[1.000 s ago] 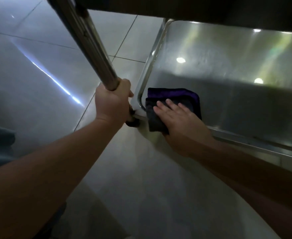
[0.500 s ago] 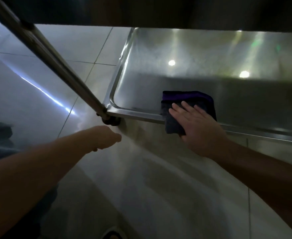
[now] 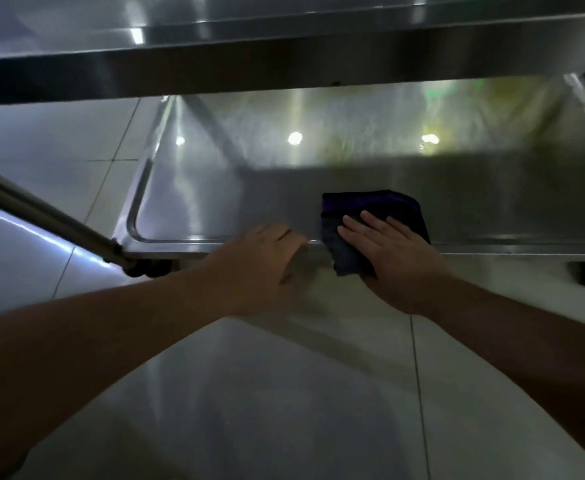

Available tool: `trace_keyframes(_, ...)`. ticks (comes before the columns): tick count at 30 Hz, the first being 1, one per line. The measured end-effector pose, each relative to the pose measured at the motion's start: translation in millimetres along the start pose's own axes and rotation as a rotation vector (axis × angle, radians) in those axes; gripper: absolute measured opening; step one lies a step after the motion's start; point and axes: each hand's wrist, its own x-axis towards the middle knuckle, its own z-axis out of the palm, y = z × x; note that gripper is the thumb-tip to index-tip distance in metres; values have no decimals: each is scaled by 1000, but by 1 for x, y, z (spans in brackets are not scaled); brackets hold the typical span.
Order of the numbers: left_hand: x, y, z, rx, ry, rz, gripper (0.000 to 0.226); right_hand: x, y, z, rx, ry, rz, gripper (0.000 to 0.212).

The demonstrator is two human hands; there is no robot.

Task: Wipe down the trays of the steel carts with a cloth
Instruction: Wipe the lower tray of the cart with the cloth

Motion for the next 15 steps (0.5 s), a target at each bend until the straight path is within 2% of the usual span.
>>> trace_keyframes(8,27,26,12,106,-34,2,91,-42,58,-10,-21,-23,59,77)
trace_keyframes(15,54,61,22,120,-29,70,93,-88,121,-23,-63,-66,124,74)
